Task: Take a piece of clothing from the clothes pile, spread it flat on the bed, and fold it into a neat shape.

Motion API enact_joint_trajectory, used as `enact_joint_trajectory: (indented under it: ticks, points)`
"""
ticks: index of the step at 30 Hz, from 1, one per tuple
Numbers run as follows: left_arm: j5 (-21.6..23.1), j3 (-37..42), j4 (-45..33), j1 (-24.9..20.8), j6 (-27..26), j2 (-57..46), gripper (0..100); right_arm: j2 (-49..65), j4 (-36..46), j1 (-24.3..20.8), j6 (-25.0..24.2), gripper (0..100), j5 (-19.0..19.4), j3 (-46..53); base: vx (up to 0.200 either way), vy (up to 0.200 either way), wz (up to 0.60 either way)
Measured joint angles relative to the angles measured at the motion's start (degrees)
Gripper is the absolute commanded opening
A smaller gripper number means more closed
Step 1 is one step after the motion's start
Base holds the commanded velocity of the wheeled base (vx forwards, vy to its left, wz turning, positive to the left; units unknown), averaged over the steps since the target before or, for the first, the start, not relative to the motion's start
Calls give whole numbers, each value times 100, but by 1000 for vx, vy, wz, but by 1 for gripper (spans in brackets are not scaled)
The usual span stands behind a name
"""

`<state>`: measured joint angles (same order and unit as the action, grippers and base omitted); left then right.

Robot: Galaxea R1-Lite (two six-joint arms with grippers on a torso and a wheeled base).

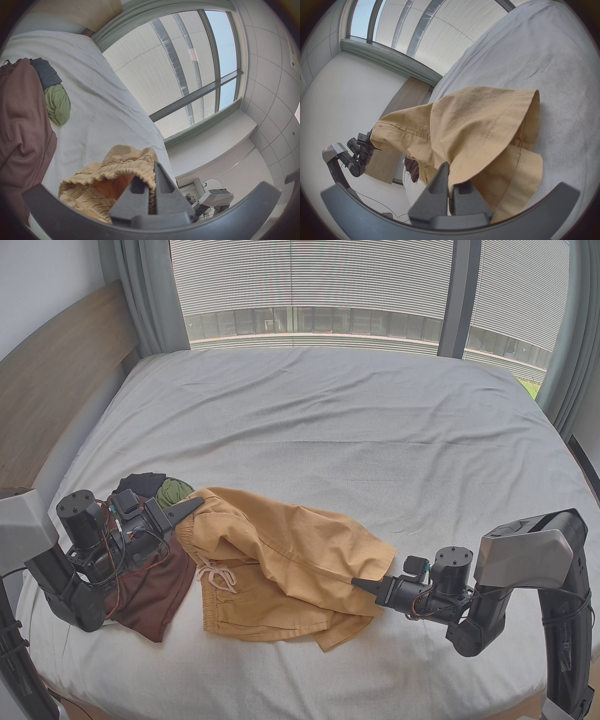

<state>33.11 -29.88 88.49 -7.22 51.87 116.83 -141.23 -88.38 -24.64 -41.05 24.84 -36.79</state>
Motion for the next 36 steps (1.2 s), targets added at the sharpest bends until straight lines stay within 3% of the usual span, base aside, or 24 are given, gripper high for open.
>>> enact_joint_trajectory:
  ticks: [36]
  points:
    - [-29,-110,18,30,-50,-327,0,2158,9,625,45,0,33,397,0,0,0]
